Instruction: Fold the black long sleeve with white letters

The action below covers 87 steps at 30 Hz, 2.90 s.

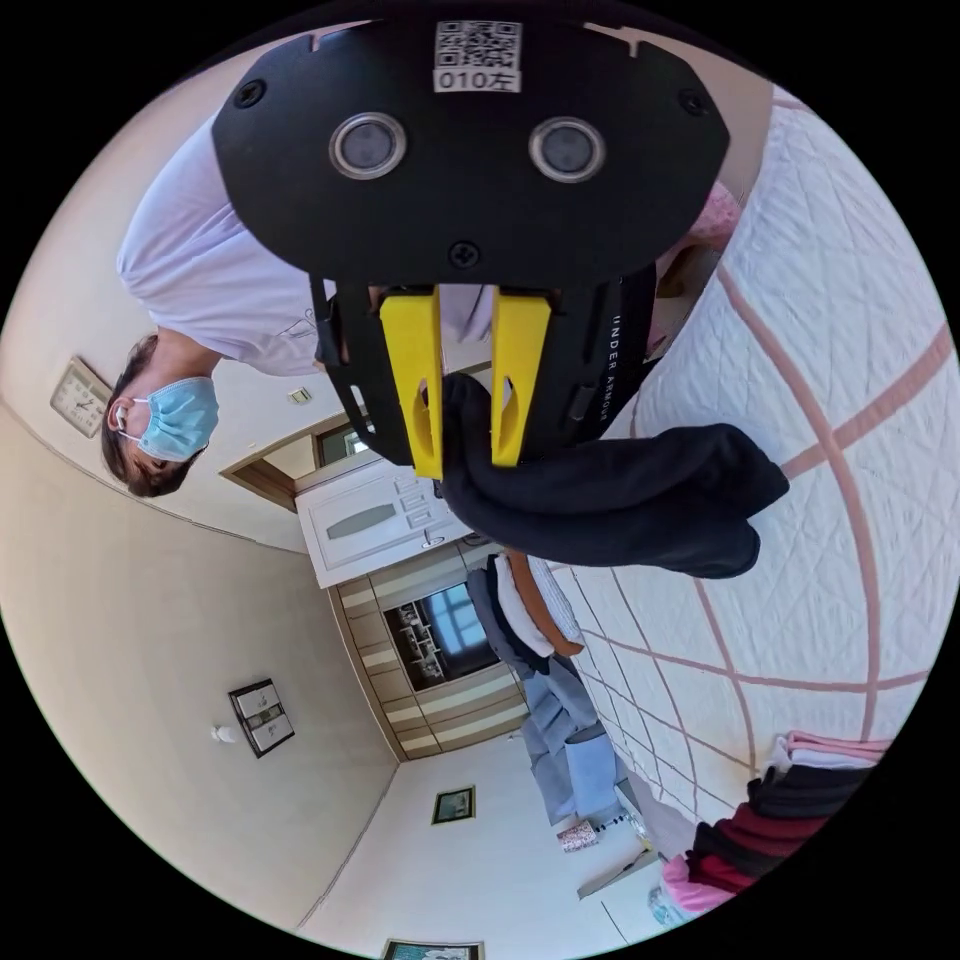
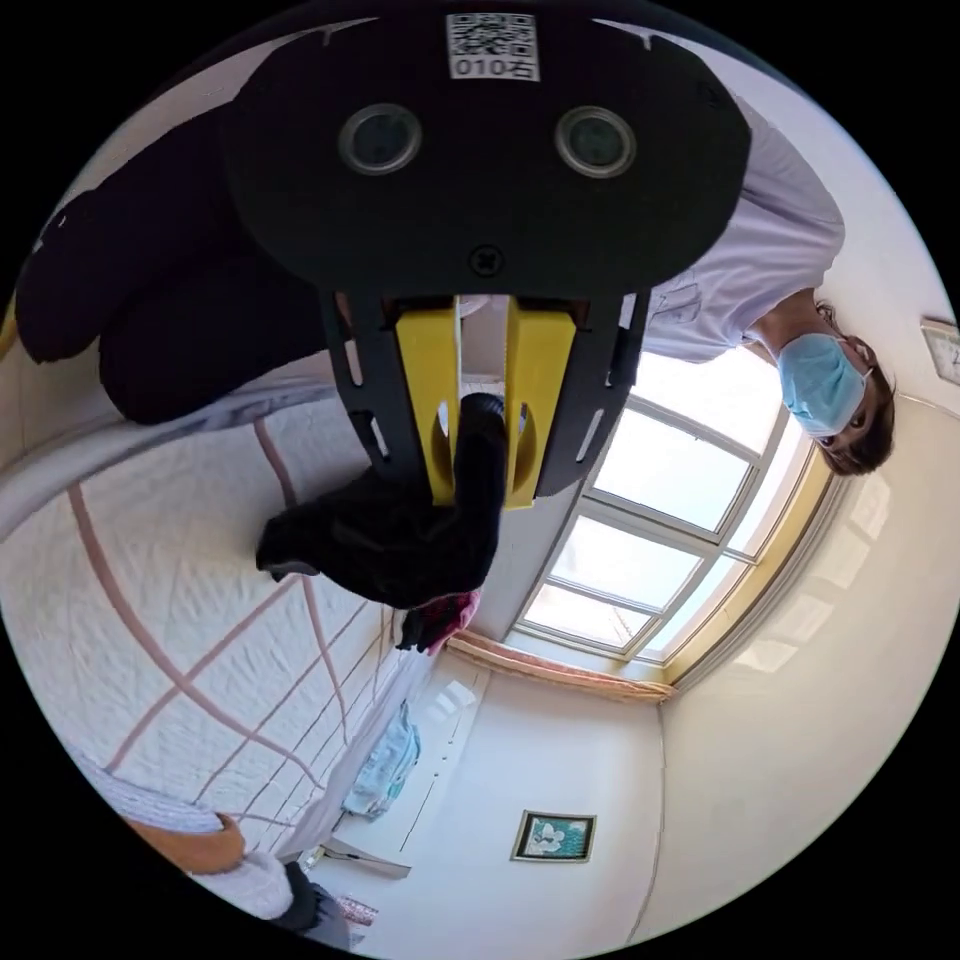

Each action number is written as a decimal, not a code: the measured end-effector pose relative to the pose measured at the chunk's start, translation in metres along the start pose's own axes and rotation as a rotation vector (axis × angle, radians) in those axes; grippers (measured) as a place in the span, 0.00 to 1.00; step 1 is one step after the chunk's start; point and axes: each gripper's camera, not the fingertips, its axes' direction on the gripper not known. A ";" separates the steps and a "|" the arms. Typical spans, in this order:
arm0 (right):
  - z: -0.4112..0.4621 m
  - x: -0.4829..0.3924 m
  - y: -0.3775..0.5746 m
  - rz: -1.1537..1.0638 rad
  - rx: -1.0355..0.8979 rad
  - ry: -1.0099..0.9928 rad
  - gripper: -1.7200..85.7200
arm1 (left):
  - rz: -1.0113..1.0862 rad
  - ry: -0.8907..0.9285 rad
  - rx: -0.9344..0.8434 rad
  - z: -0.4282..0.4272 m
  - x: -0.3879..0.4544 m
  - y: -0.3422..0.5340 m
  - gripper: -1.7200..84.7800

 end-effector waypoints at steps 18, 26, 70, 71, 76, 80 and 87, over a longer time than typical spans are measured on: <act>-0.310 -0.291 -0.180 -0.594 0.738 0.287 0.11 | 0.710 0.284 -0.653 0.367 0.189 -0.589 0.12; -0.266 -0.073 -0.205 -0.104 0.751 0.290 0.11 | 0.198 0.213 -0.803 0.534 -0.088 -0.669 0.12; 0.024 -0.222 -0.074 -0.599 0.521 1.061 0.05 | 0.978 -1.137 0.079 0.298 0.185 -0.062 0.02; 0.053 -0.231 -0.074 -0.643 0.466 1.048 0.05 | 0.914 -1.208 0.083 0.280 0.191 -0.022 0.02; 0.159 -0.260 -0.063 -0.790 0.332 0.976 0.05 | 0.737 -1.338 0.104 0.206 0.227 0.107 0.05; 0.243 -0.280 -0.053 -0.866 0.259 0.836 0.05 | 0.555 -1.458 0.209 0.133 0.250 0.189 0.06; 0.359 -0.312 -0.014 -1.021 0.135 0.777 0.05 | 0.647 -1.605 0.791 0.026 0.298 0.352 0.06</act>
